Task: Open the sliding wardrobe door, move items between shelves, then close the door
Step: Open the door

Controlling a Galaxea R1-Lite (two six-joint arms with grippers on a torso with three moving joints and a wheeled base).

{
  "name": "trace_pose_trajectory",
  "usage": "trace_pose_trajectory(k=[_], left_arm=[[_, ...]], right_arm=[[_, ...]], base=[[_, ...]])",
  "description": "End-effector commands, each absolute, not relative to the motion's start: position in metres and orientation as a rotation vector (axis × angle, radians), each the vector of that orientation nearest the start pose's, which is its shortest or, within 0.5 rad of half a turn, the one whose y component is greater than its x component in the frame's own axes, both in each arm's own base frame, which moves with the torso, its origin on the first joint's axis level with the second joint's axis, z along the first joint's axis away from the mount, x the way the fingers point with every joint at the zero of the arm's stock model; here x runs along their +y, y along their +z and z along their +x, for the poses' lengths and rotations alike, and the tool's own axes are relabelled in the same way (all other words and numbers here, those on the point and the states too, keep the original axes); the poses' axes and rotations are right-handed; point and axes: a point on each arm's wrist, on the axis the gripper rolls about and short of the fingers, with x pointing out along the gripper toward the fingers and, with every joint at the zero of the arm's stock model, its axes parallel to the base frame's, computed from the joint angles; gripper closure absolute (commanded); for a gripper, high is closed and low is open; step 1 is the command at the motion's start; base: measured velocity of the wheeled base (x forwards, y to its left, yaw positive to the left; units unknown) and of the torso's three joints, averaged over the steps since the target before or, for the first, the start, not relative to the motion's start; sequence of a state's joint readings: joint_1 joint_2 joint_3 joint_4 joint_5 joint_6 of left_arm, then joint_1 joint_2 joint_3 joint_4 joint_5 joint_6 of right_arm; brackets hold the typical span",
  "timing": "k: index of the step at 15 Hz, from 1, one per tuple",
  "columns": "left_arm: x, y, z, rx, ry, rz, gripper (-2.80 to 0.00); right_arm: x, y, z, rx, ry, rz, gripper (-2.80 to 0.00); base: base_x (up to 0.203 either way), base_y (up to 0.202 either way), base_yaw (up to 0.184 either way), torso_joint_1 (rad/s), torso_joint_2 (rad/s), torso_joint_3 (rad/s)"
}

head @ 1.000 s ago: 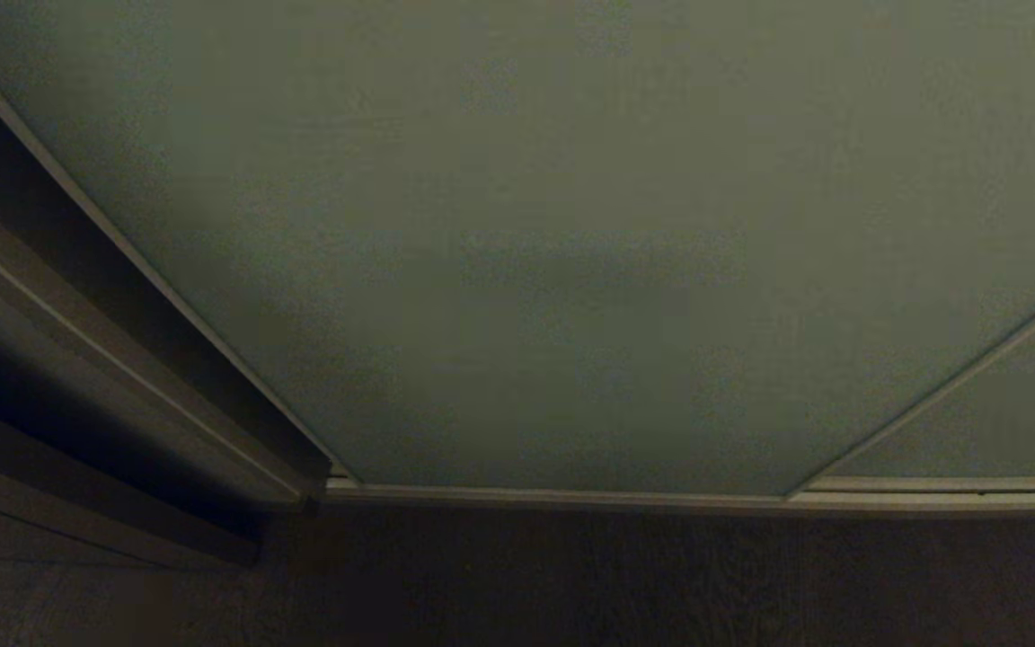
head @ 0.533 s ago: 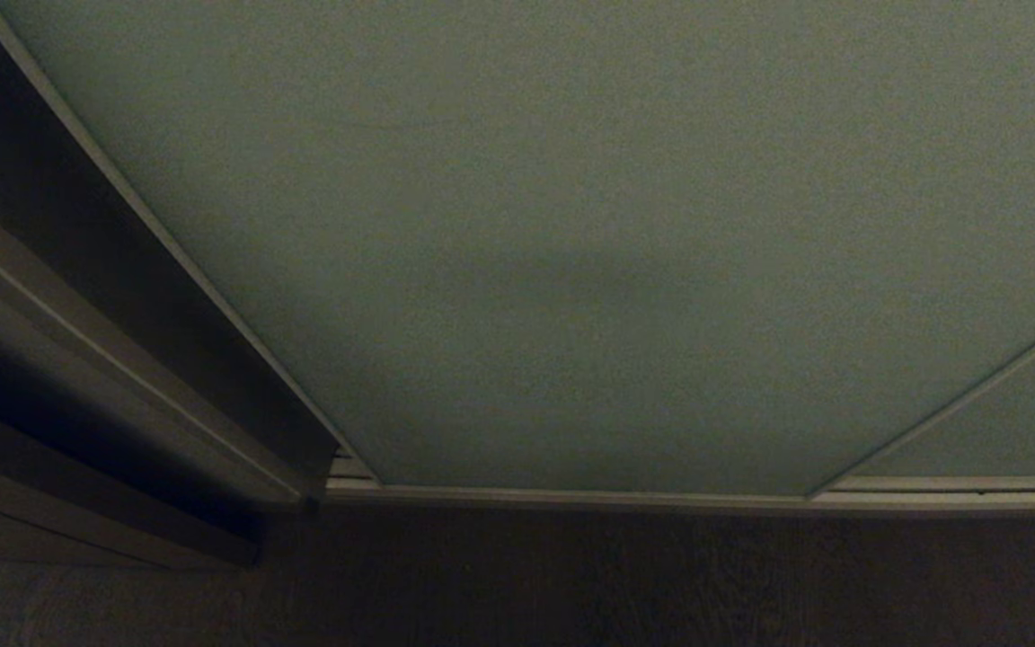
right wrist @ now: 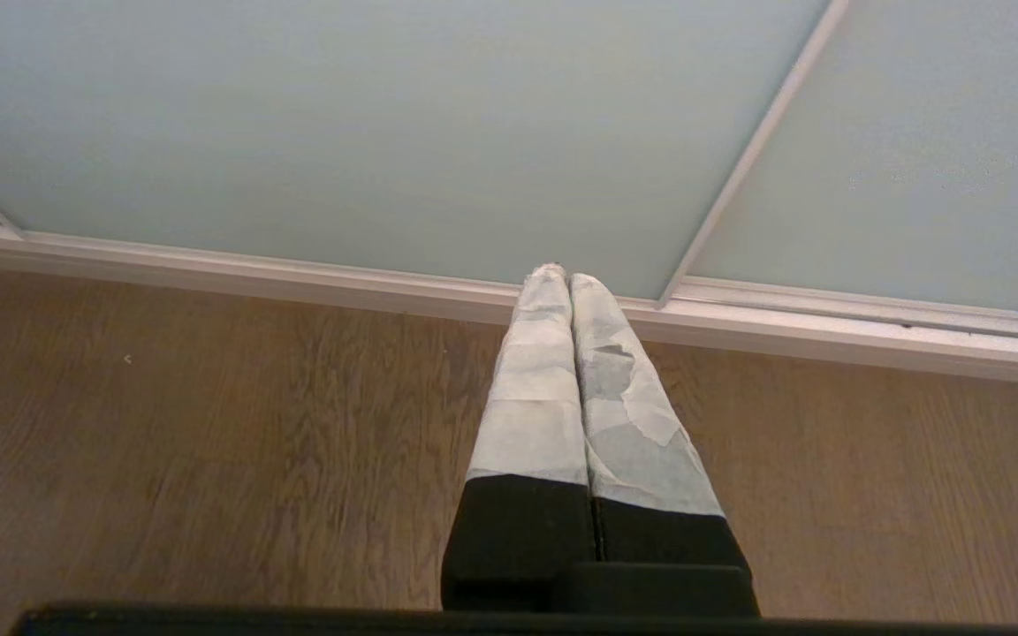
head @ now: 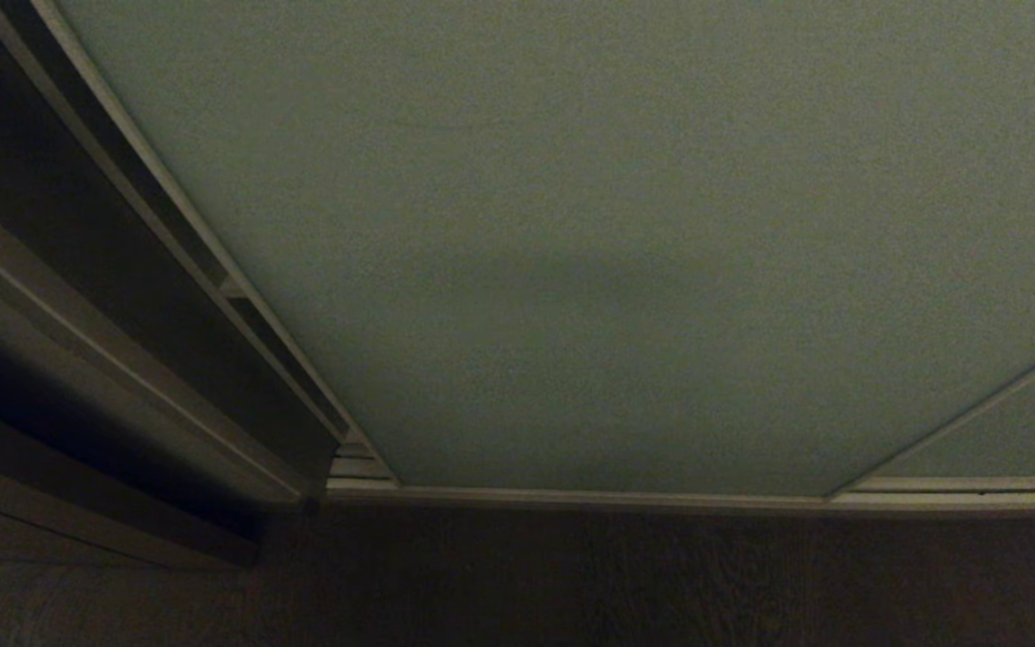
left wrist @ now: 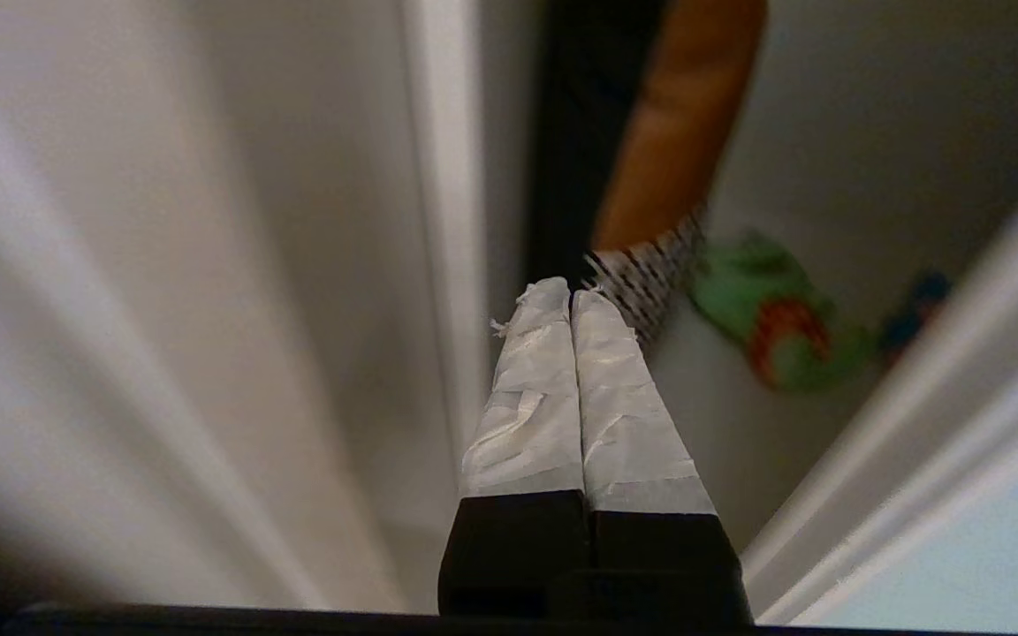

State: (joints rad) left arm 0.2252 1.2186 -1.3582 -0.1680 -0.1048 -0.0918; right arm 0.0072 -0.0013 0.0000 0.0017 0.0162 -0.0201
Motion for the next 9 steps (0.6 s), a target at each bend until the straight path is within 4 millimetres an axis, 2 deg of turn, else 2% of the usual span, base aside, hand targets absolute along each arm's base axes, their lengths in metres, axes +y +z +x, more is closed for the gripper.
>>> trace_pose_trajectory(k=[1, 4, 7, 9], left_arm=[[0.035, 0.407, 0.183, -0.249, 0.08, -0.057, 0.0], [0.031, 0.42, 0.207, -0.265, 0.045, -0.067, 0.0], [0.013, 0.43, 0.222, -0.294, 0.001, -0.081, 0.0], [0.001, 0.43, 0.23, -0.288, -0.025, -0.092, 0.0]], right_arm=[[0.0, 0.075, -0.023, -0.002, 0.025, -0.02, 0.0], [0.0, 0.075, -0.023, -0.002, 0.025, -0.02, 0.0], [0.0, 0.075, -0.023, -0.002, 0.025, -0.021, 0.0], [0.0, 0.075, -0.023, -0.002, 0.025, -0.021, 0.0]], base=[[0.0, 0.0, 0.0, 0.0, 0.0, 0.0], [0.0, 0.0, 0.0, 0.0, 0.0, 0.0], [0.0, 0.0, 0.0, 0.0, 0.0, 0.0], [0.0, 0.0, 0.0, 0.0, 0.0, 0.0]])
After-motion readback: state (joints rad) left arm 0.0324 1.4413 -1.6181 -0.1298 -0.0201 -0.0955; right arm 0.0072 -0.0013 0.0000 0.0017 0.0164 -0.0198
